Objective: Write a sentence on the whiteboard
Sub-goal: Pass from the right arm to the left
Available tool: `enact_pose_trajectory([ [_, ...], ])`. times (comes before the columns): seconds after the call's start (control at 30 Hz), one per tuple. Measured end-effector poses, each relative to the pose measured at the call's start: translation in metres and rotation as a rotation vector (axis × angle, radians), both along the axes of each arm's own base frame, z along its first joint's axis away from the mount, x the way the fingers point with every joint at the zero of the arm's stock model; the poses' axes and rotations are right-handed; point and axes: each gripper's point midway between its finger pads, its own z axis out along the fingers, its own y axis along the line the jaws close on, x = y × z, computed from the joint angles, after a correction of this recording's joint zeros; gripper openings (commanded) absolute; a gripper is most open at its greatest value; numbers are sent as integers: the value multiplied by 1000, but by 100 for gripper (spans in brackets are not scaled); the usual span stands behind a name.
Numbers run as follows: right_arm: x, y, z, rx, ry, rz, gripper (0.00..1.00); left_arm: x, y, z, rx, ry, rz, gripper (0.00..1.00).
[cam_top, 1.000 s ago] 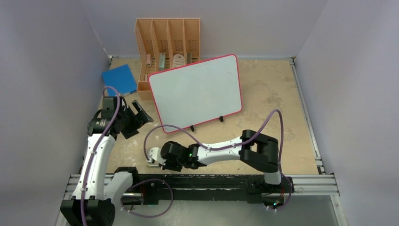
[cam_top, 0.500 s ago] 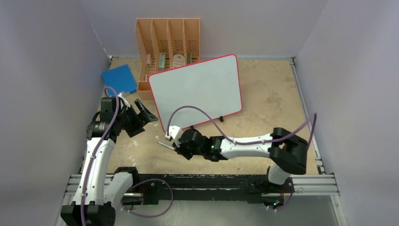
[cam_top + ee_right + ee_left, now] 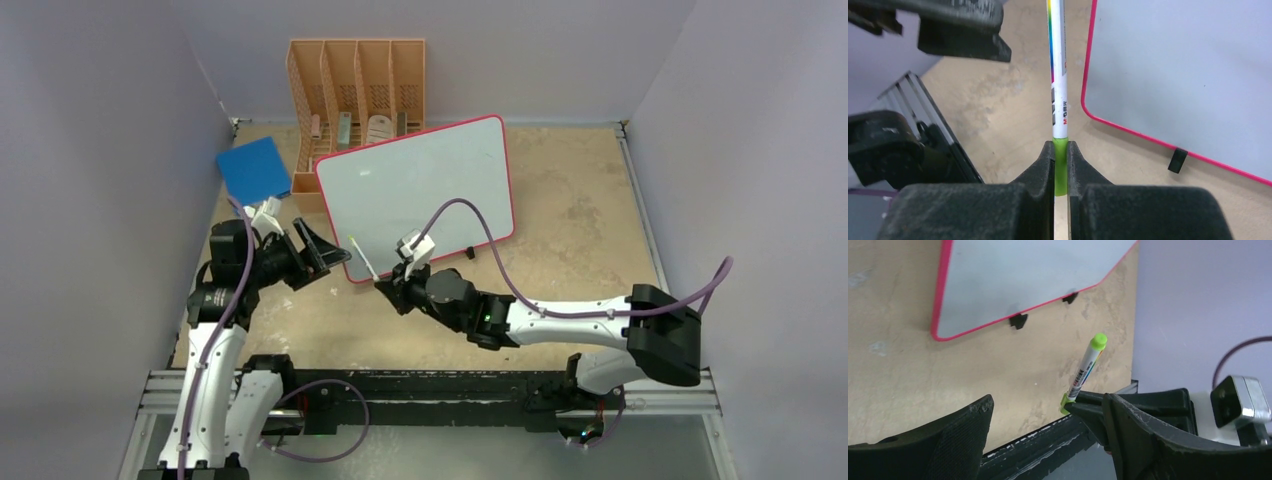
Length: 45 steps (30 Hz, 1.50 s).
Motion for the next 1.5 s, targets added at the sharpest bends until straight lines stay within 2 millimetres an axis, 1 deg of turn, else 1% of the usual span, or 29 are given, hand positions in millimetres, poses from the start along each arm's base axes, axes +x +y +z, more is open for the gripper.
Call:
enact_pose_trajectory([
  [0.2,6,-1,25,154,2,-55,0,-3,-17,4,-108,-73,-89,73],
  [0.37,7,1,38,239,6,-66,0,-3,-28,5,-197,-116,-142,71],
  [0.4,7,2,41,255,5,-67,0,-3,-29,7,-206,-125,-147,71],
  [0.5,8,3,48,290,6,-75,0,-2,-32,20,-230,-186,-164,68],
  [0.57,8,3,51,310,8,-78,0,0,-33,29,-240,-240,-176,65],
  [0.63,9,3,54,325,9,-81,0,1,-34,32,-248,-270,-181,63],
  [0.8,9,5,58,349,13,-83,0,3,-38,33,-258,-330,-194,60],
  [0.9,10,6,53,344,18,-83,0,5,-43,34,-257,-351,-212,57],
  [1.03,10,9,45,327,23,-84,0,5,-56,36,-251,-388,-251,47],
  [1.1,11,10,42,321,25,-84,0,6,-63,35,-244,-397,-271,40],
  [1.27,11,10,44,329,23,-84,0,10,-69,31,-220,-416,-278,17],
  [1.33,11,10,45,335,22,-85,0,12,-70,31,-208,-436,-278,4],
  [1.37,11,10,46,337,22,-85,2,13,-69,32,-199,-448,-274,0],
  [1.43,11,10,48,346,23,-87,12,15,-68,32,-180,-471,-272,0],
  [1.5,12,10,47,343,25,-87,31,16,-68,31,-160,-493,-282,0],
])
